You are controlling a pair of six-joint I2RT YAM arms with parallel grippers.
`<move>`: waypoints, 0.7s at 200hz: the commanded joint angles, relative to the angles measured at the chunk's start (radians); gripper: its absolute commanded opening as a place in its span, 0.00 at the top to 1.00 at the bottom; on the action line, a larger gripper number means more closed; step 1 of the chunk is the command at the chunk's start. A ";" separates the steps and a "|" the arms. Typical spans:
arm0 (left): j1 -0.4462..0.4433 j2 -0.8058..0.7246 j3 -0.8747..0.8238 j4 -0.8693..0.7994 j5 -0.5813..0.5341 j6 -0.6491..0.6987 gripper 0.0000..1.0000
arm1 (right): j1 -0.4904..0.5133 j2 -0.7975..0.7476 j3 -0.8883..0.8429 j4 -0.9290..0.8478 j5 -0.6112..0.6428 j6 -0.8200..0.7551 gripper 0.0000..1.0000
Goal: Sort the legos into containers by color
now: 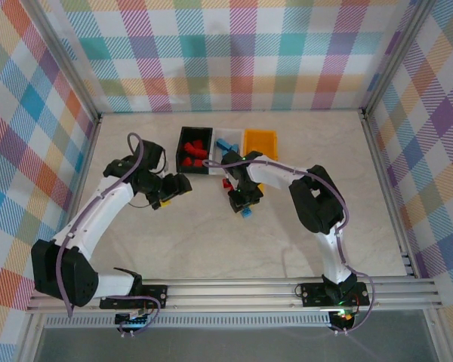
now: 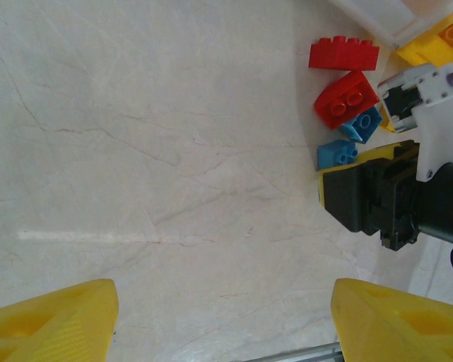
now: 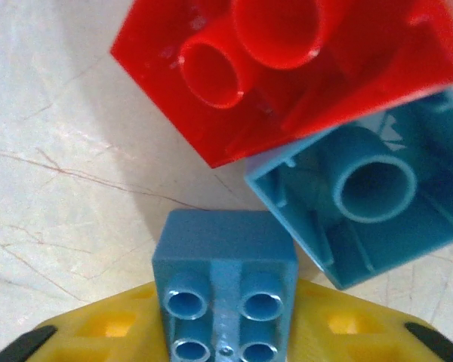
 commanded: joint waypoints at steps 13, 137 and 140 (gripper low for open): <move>0.002 -0.085 -0.093 0.030 0.045 -0.058 0.25 | 0.015 -0.073 -0.063 0.001 -0.032 0.104 0.66; -0.001 -0.236 -0.317 0.062 0.122 -0.104 0.20 | -0.005 -0.390 -0.118 0.135 -0.348 0.507 0.71; -0.001 -0.234 -0.319 0.067 0.122 -0.109 0.20 | -0.013 -0.381 -0.094 0.127 -0.352 0.502 0.71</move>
